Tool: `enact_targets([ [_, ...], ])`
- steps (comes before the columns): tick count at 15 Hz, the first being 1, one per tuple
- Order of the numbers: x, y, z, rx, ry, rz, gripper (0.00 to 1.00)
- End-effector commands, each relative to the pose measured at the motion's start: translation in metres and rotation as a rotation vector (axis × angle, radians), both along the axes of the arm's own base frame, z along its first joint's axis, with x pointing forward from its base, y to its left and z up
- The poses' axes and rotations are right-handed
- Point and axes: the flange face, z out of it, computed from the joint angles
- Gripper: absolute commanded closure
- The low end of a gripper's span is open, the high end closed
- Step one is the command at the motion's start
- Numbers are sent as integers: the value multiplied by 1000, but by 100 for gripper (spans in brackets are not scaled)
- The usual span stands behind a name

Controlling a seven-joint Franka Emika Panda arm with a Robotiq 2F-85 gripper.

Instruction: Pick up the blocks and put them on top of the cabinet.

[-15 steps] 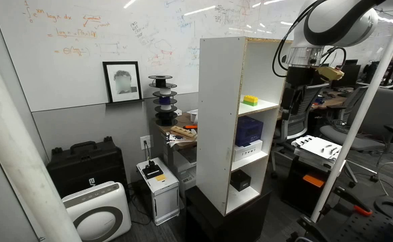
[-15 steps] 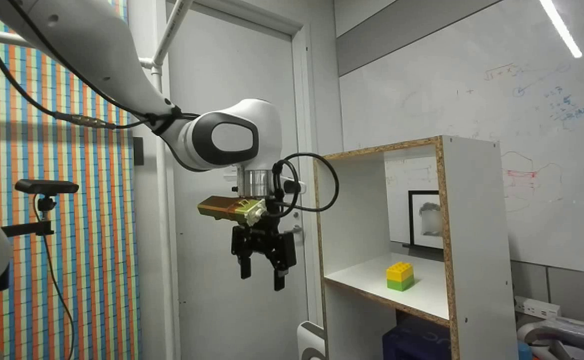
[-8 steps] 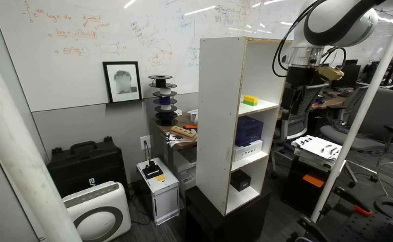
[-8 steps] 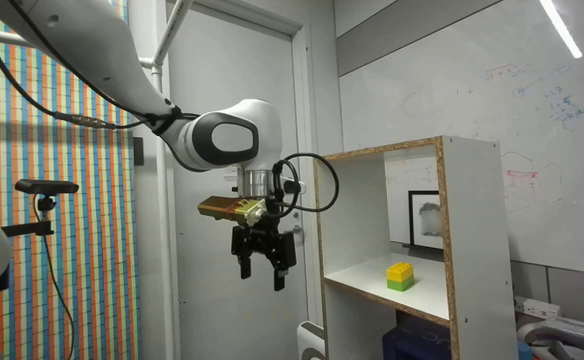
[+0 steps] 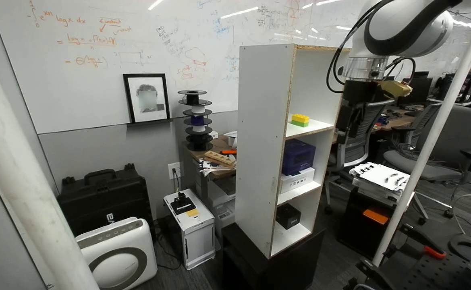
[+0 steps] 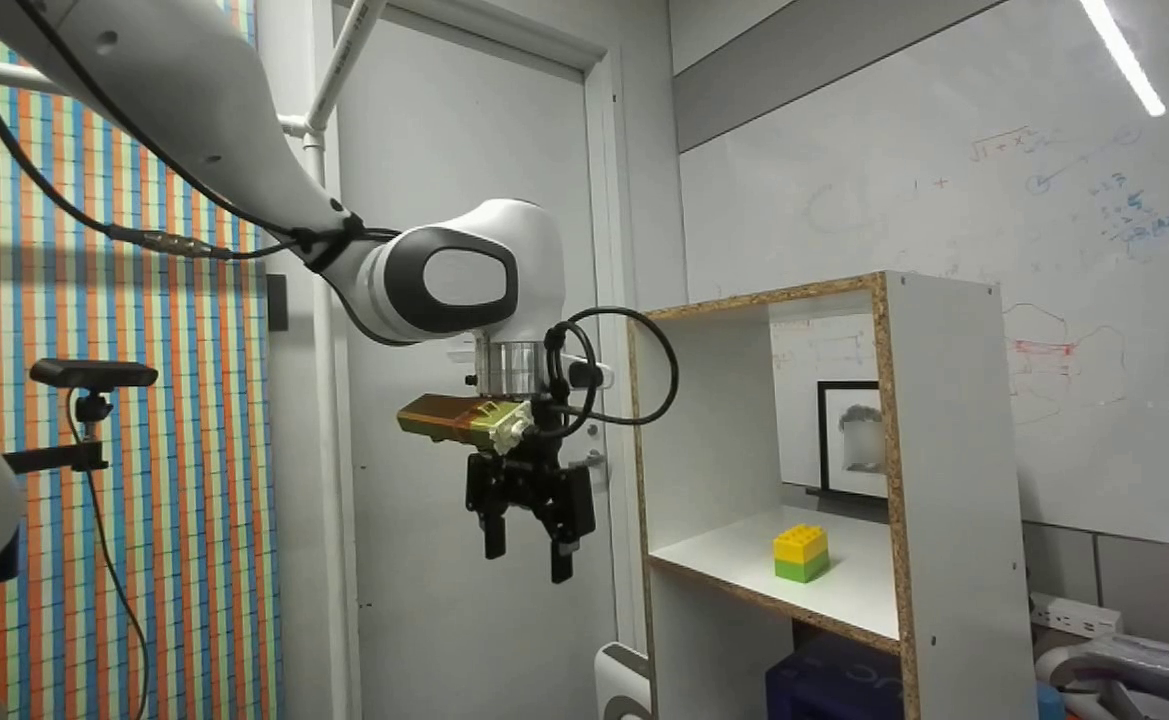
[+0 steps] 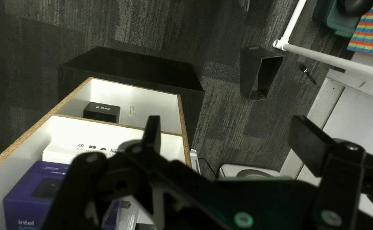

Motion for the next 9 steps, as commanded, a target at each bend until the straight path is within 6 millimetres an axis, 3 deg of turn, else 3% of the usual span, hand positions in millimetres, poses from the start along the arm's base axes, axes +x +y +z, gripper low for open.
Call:
enact_targets([
  [1,18,-24,-10,17,-146,-121,0],
  [9,84,-97,-32,-4,-503,-352,0],
])
